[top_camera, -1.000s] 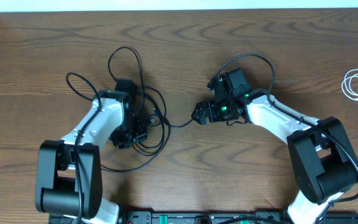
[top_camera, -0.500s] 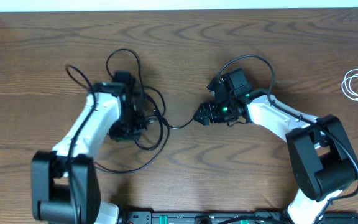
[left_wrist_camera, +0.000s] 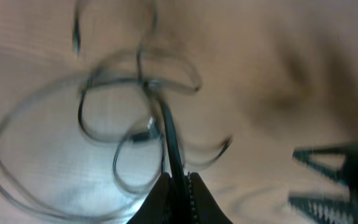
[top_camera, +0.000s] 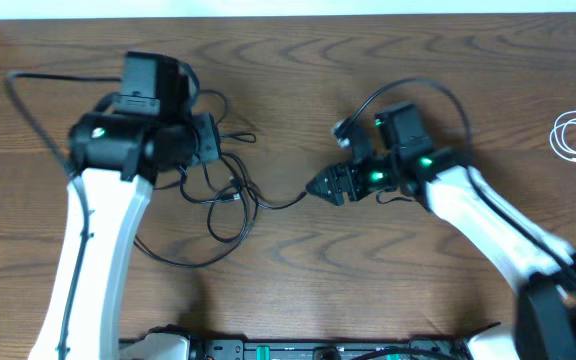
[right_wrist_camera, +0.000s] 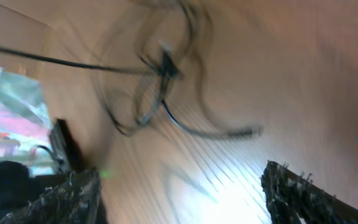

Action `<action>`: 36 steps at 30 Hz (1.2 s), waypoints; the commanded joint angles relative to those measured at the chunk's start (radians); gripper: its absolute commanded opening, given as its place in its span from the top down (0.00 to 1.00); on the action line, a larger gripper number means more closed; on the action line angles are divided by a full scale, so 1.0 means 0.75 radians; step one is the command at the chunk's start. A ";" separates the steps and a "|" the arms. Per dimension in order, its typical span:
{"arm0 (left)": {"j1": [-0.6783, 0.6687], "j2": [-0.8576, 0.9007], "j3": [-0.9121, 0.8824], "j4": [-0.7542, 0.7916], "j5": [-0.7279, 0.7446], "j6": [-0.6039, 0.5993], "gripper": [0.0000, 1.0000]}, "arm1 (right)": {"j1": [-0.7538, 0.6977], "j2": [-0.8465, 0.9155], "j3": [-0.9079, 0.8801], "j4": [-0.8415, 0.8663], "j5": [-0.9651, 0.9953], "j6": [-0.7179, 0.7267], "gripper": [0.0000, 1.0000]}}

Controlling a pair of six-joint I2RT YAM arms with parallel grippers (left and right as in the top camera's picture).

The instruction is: Untangle cables

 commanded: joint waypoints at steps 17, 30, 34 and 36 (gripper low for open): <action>0.002 -0.463 0.089 1.110 0.331 0.017 0.92 | -0.004 -0.209 0.005 -0.037 -0.002 -0.004 0.07; 0.003 -0.466 0.089 1.476 0.100 0.017 0.92 | 0.049 -0.209 0.003 -0.162 -0.002 -0.006 0.01; 0.004 -0.460 0.089 1.475 -0.044 0.017 0.93 | 0.124 -0.208 0.002 -0.155 0.002 -0.058 0.01; 0.004 -0.457 0.088 1.469 -0.096 0.018 0.92 | 0.169 -0.208 0.002 -0.155 0.066 -0.060 0.01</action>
